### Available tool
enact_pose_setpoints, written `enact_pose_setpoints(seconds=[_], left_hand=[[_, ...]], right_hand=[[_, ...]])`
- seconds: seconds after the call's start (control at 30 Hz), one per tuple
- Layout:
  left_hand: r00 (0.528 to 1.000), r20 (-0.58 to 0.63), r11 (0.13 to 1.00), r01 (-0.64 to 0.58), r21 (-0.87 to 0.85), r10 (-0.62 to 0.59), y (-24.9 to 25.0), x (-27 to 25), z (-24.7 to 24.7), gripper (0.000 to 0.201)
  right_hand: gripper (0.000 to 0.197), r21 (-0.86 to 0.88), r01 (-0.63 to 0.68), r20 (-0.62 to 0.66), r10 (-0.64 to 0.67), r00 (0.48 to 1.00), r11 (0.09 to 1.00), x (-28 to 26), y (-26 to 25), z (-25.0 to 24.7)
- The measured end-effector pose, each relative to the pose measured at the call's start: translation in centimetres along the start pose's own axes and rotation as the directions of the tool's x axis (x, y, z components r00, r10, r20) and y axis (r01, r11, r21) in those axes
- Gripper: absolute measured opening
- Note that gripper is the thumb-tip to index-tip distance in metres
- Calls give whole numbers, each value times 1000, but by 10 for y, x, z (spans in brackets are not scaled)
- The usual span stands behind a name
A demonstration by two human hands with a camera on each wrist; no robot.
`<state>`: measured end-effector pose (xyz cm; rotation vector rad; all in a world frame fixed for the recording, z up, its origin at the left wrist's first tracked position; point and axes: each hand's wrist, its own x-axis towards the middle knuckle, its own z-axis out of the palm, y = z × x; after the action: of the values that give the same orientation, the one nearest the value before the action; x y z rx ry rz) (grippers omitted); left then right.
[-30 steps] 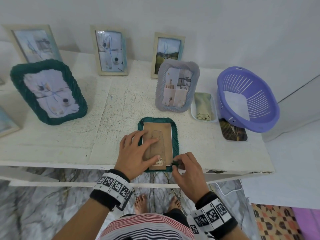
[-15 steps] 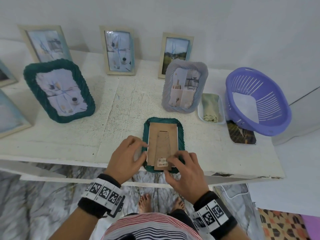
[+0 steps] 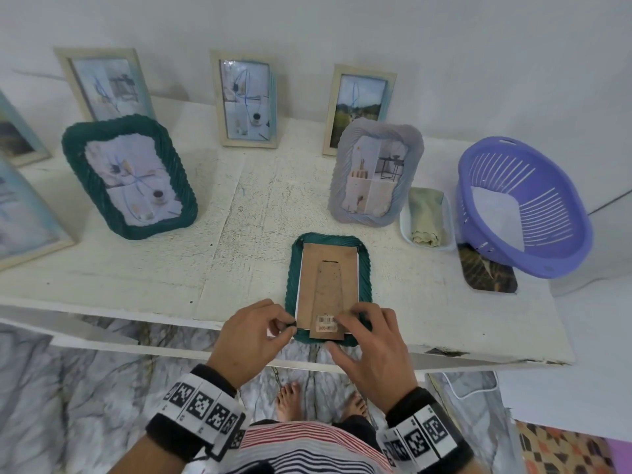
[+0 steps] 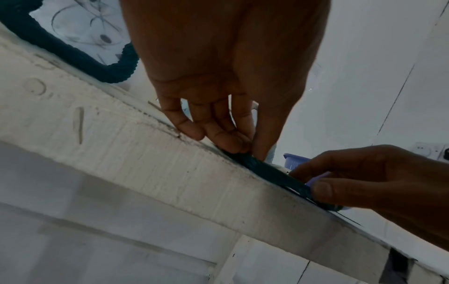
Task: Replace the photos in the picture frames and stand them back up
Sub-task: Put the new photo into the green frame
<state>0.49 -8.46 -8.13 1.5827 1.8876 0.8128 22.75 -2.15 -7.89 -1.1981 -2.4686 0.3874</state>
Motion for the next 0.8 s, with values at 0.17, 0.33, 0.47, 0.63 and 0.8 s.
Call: enact_pose_setpoints(seconds=[0.17,0.33,0.47,0.63,0.8], left_hand=[[1000,22,997,-8,-71,10,2,0,-1,10],[1000,-5,997,6,-81,-6,1,-1,-1,15],[1000,8,991,-4,-131,5,4,-1,-1,11],[998,49,989,-20,-144,27,3,1,-3,8],[998,27,998,-63,-11,63,-2,10,-6,28]], right_hand=[[36,2,3,10,-3,1000,1000,0,1,1],[36,4,8,7,-8,1000,1000,0,1,1],[36,7,3,0,-3,1000,1000,-1,0,1],[37,9,3,10,-3,1000,1000,-1,1,1],[33,50,14,32,-16,999,999,6,1,-7]])
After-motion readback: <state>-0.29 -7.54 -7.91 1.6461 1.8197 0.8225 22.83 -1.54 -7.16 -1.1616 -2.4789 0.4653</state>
